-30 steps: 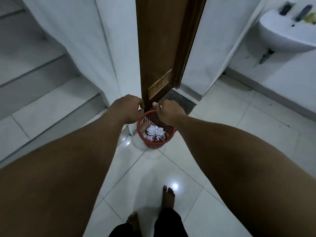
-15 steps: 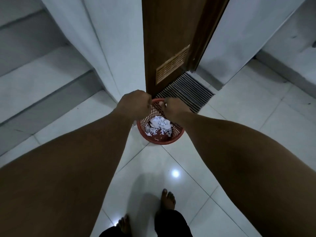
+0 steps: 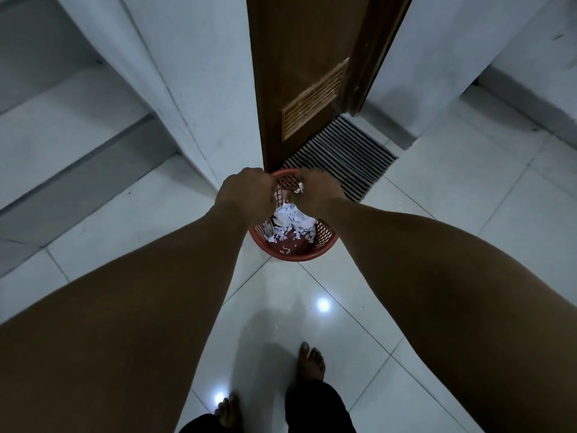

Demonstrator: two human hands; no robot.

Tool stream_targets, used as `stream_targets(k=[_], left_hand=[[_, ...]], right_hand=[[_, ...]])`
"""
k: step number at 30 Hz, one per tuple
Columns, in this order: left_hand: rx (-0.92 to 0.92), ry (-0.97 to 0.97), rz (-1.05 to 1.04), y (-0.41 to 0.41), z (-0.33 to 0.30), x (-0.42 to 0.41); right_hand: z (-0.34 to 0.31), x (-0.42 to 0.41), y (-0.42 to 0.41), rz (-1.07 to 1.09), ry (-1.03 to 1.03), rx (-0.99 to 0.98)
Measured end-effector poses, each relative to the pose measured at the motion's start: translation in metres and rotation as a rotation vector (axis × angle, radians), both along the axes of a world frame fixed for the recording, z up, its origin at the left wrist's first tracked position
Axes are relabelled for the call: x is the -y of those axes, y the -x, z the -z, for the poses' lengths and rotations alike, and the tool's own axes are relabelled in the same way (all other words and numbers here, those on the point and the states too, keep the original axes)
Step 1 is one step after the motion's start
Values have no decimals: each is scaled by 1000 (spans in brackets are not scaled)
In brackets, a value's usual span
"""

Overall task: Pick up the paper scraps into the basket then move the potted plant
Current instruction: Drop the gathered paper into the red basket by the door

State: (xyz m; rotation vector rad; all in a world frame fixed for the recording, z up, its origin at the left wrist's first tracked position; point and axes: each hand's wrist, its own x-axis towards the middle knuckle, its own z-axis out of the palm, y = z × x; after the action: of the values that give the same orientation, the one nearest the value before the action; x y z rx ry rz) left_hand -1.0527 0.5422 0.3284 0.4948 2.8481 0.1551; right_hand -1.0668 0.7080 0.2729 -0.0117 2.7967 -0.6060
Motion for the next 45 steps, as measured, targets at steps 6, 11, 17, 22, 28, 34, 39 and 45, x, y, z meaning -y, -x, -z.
stream_targets(k=[6, 11, 17, 22, 28, 34, 39, 45], left_hand=[[-30, -26, 8, 2, 1, -2], [-66, -21, 17, 3, -6, -3], [-84, -43, -6, -3, -31, -2], [-95, -41, -17, -10, -77, 2], [-129, -54, -27, -24, -157, 7], [-186, -109, -24, -49, -260, 20], [-268, -117, -22, -76, -331, 38], [-320, -148, -25, -128, -396, 65]], right_hand=[[-10, -5, 2, 13, -30, 11], [-15, -2, 0, 28, -5, 12], [-40, 5, -6, -2, -67, 12], [-87, 8, -13, -20, -105, 20], [-178, 15, -29, 6, -71, -14], [-294, 23, -55, 35, -80, -103], [-376, 37, -91, 46, -63, -145], [-440, 60, -151, 64, -105, -202]])
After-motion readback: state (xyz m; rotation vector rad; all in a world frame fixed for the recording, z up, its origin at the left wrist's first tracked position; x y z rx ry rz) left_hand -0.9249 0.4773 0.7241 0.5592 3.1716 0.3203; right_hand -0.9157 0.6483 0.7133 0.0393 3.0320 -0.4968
